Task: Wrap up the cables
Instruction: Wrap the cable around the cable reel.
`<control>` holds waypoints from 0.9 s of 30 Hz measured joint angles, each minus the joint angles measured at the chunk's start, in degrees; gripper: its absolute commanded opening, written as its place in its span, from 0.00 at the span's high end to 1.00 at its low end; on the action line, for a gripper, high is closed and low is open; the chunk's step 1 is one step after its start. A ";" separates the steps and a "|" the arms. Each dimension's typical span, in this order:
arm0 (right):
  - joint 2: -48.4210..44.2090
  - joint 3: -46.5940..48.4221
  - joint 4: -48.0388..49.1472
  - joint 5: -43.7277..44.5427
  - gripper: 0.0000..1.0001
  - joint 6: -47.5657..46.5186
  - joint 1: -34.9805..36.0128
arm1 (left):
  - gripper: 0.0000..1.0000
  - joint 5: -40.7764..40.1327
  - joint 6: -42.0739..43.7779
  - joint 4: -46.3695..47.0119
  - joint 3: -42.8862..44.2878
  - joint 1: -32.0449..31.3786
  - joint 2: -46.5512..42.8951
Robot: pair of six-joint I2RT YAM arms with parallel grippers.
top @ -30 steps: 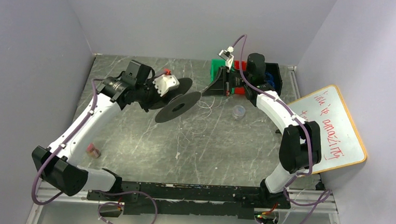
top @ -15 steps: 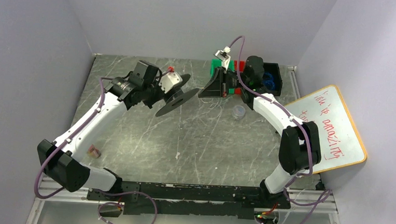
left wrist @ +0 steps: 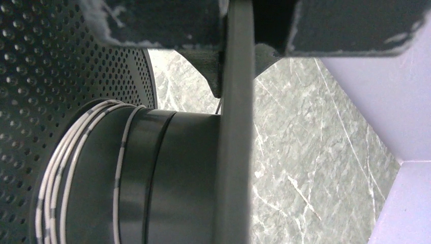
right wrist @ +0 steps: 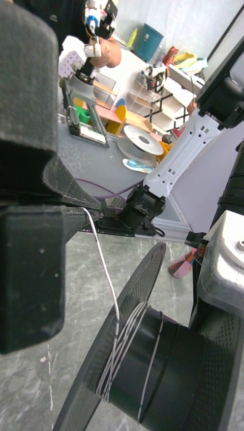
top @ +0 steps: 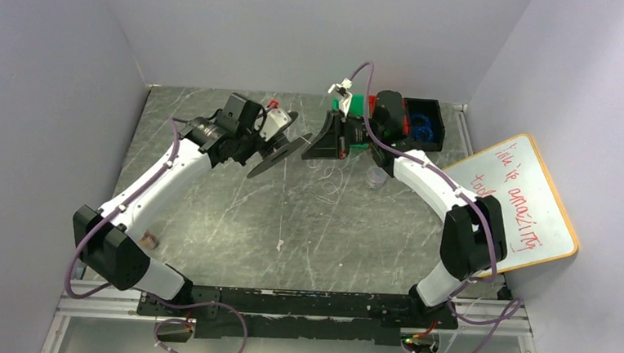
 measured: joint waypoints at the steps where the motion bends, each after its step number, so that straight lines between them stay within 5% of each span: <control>1: 0.00 0.02 -0.87 0.66 1.00 -0.85 0.31 | 0.98 -0.59 -0.31 0.09 0.09 -0.04 0.35; 15: 2.38 8.76 -24.41 13.51 0.99 -21.42 7.89 | 0.98 -4.48 -7.10 -3.41 4.87 -0.76 6.25; 27: 7.23 13.92 -34.62 21.92 0.97 -34.36 14.40 | 0.98 3.39 -13.62 -13.75 8.50 3.89 10.25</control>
